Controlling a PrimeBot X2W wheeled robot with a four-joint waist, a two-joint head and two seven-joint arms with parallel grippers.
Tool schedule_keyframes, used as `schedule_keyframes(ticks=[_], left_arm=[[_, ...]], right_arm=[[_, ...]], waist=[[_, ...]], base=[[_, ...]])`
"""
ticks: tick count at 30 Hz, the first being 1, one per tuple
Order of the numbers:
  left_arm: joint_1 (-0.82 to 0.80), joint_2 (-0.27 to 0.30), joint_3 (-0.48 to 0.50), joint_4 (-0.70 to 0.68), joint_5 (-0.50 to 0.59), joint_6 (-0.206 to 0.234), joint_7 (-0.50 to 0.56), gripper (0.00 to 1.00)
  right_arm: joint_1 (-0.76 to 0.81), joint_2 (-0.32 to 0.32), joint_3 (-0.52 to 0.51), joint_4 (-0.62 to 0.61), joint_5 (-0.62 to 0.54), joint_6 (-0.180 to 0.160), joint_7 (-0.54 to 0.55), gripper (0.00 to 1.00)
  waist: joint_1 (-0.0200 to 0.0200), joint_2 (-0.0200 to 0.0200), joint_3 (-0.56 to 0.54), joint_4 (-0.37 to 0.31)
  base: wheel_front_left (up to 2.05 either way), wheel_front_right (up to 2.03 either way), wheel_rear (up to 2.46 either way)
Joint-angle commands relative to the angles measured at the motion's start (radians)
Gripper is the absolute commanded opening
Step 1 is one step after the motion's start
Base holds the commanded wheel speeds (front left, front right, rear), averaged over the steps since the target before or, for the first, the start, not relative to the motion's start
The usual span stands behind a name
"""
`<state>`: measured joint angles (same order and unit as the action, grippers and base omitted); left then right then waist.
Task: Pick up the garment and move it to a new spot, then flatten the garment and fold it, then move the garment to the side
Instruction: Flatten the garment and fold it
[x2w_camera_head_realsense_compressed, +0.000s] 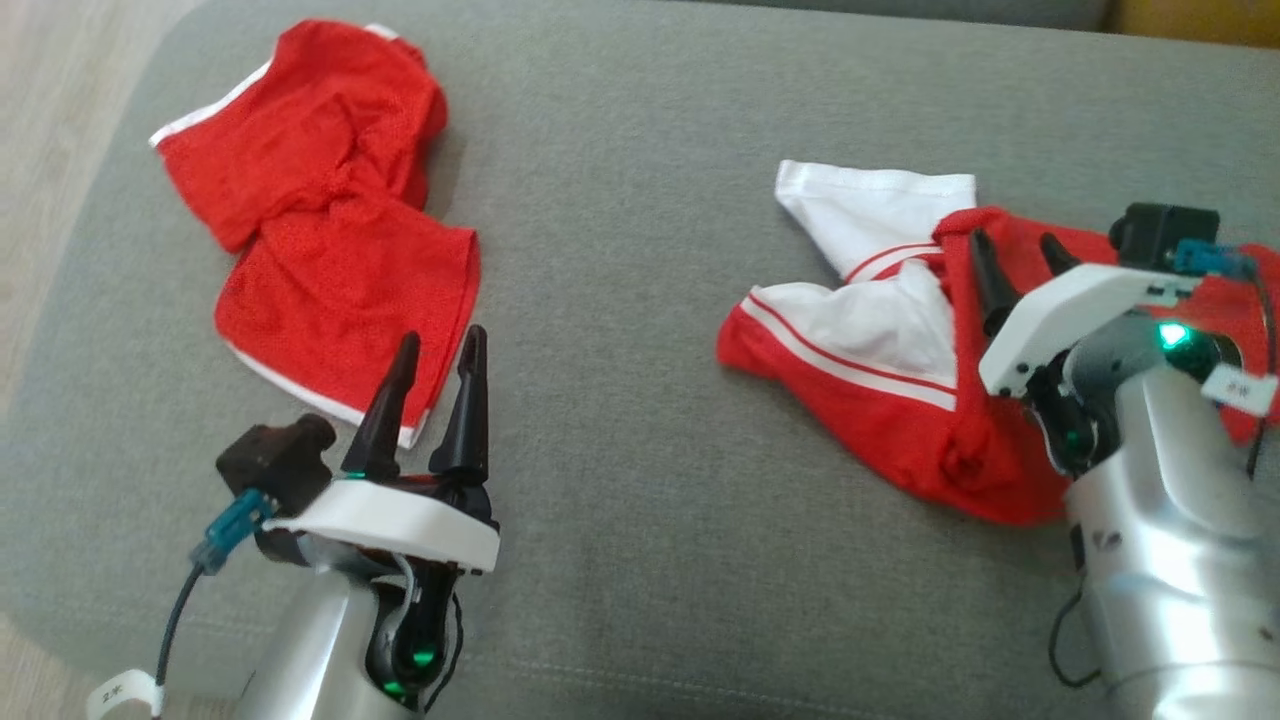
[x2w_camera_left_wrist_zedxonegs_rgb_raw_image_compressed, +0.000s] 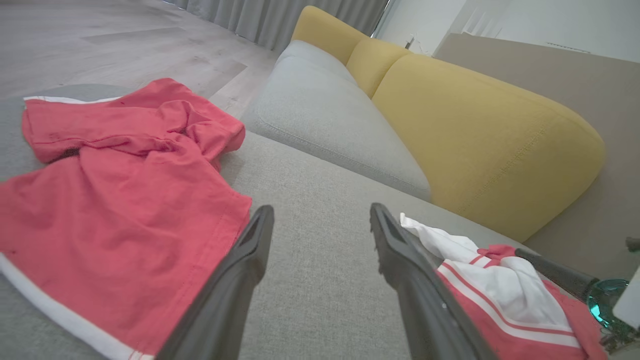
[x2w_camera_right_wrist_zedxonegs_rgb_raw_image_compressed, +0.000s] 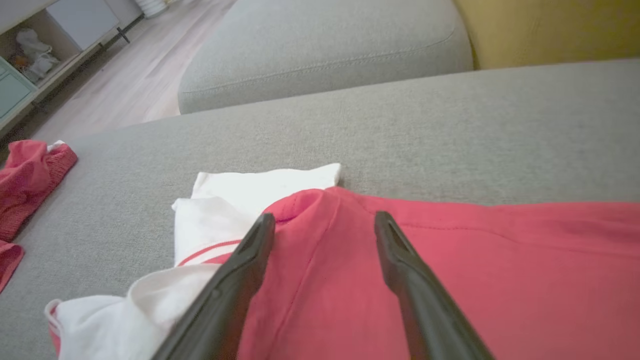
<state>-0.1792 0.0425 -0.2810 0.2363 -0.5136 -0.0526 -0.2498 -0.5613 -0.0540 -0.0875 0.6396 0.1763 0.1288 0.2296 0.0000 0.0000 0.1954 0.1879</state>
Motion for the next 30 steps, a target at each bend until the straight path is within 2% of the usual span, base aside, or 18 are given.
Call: schedule_keyframes(ticks=[1, 7, 8, 9, 14, 20, 26, 30], left_arm=[[-0.042, 0.008, 0.023, -0.027, -0.008, 0.002, -0.012, 1.0], [-0.048, 0.008, 0.023, -0.028, -0.013, 0.004, -0.012, 1.0], [-0.048, 0.008, 0.024, -0.029, -0.013, 0.004, -0.012, 1.0], [-0.048, 0.008, 0.024, -0.029, -0.013, 0.004, -0.012, 1.0], [-0.053, 0.008, 0.027, -0.026, -0.01, 0.006, -0.012, 1.0], [-0.045, 0.008, 0.045, -0.024, 0.001, 0.006, -0.012, 1.0], [-0.033, 0.008, 0.065, -0.032, 0.01, 0.006, -0.012, 1.0], [-0.026, 0.008, 0.077, -0.042, 0.004, 0.009, -0.012, 1.0]], right_arm=[[-0.06, 0.004, 0.009, -0.007, -0.001, 0.002, 0.013, 1.0], [-0.129, 0.004, -0.031, 0.093, -0.017, 0.002, 0.064, 1.0], [-0.138, 0.004, -0.032, 0.106, -0.021, 0.002, 0.07, 0.47], [-0.145, 0.004, -0.029, 0.117, -0.026, 0.002, 0.072, 0.0], [-0.164, 0.002, -0.036, 0.13, -0.03, 0.002, 0.031, 0.0], [-0.136, -0.003, -0.056, 0.069, -0.037, 0.002, -0.078, 0.0], [-0.049, -0.009, -0.111, -0.093, -0.06, 0.002, -0.148, 0.0], [0.065, -0.003, -0.203, -0.28, -0.092, 0.002, -0.149, 0.0]], waist=[[0.0, 0.0, 0.014, 0.018], [0.0, 0.0, 0.031, 0.035], [0.0, 0.0, 0.033, 0.035], [0.0, 0.0, 0.035, 0.034], [0.0, 0.0, 0.032, 0.019], [0.0, 0.0, -0.001, -0.033], [0.0, 0.0, -0.042, -0.112], [0.0, 0.0, -0.07, -0.169]], base=[[0.0, 0.0, 0.0], [0.0, 0.0, 0.0], [0.0, 0.0, 0.0], [0.0, 0.0, 0.0], [0.0, 0.0, 0.0], [0.0, 0.0, 0.0], [0.0, 0.0, 0.0], [0.0, 0.0, 0.0]])
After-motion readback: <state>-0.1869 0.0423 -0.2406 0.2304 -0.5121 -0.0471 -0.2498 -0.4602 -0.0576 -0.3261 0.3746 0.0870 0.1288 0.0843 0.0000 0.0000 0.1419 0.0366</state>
